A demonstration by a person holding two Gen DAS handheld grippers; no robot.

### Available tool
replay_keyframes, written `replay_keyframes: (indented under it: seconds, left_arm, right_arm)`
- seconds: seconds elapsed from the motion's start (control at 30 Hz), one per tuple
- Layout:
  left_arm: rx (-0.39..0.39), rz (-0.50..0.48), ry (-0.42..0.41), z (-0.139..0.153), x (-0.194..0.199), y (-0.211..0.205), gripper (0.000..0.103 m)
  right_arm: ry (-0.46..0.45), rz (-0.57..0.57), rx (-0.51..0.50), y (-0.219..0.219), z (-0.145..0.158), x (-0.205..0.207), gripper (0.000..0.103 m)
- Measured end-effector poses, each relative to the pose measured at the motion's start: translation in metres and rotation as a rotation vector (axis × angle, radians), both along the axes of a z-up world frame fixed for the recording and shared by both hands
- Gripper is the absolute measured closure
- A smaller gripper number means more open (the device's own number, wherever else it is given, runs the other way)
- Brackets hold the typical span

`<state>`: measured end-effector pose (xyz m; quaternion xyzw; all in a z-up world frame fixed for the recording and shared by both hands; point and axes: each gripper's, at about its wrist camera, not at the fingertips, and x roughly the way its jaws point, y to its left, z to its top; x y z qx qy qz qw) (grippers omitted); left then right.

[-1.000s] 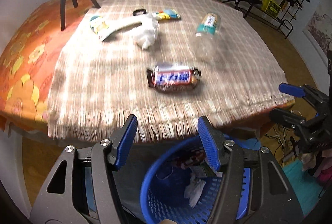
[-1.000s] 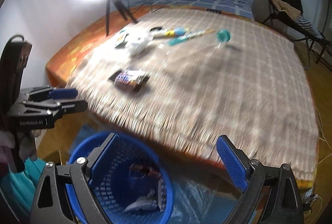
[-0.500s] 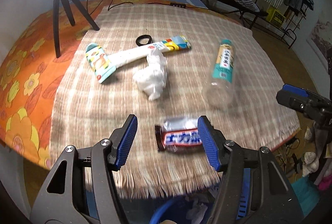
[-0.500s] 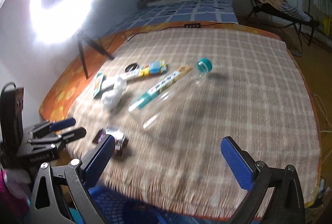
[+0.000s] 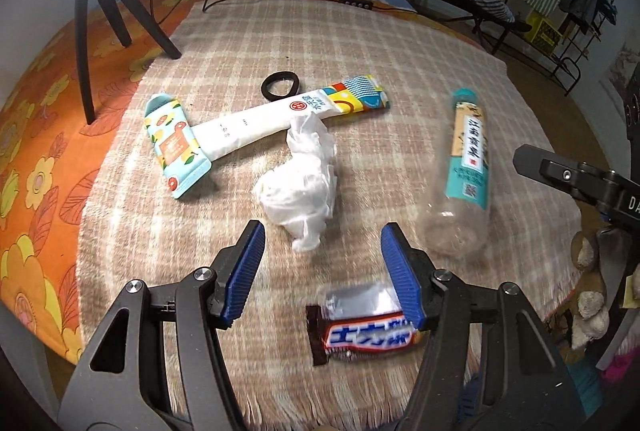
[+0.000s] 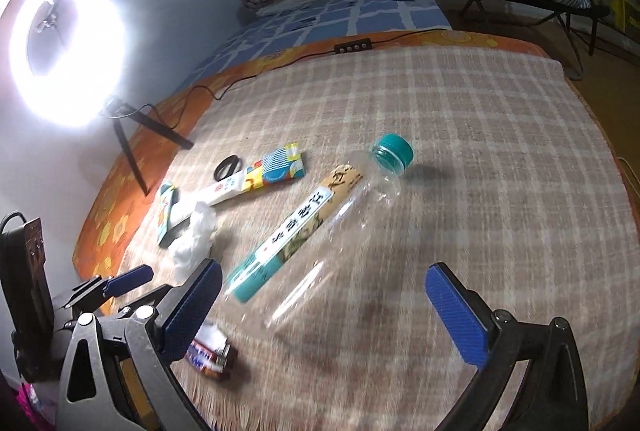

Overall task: Collect trash
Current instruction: 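Grasp the crumpled white tissue with the left tool while the right tool approaches the clear bottle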

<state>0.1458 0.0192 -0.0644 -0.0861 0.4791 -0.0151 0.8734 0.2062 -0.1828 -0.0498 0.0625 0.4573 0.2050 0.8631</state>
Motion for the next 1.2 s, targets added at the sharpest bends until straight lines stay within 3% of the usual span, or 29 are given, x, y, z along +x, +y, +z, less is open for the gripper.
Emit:
replay_keyframes:
  seconds: [0.47,0.8,0.87,1.03,1.2]
  left_arm:
    - [0.011,0.018,0.015,-0.014,0.033,0.004,0.042]
    - [0.024,0.039,0.019,-0.019,0.042,0.014,0.073]
    - [0.035,0.033,0.013,-0.019,0.041,0.014,0.077]
    - [0.046,0.015,-0.005,-0.015,0.036,0.01,0.083]
    - [0.066,-0.003,-0.033,-0.007,0.03,0.002,0.084]
  right_arm:
    - [0.035,-0.032,-0.027,0.02,-0.016,0.033,0.0]
    - [0.105,-0.037,0.015,0.027,-0.031,0.049,0.001]
    - [0.118,-0.032,0.018,0.028,-0.035,0.05,0.004]
    - [0.148,-0.031,0.023,0.03,-0.041,0.05,0.023]
    - [0.143,-0.041,0.059,0.023,-0.04,0.047,0.03]
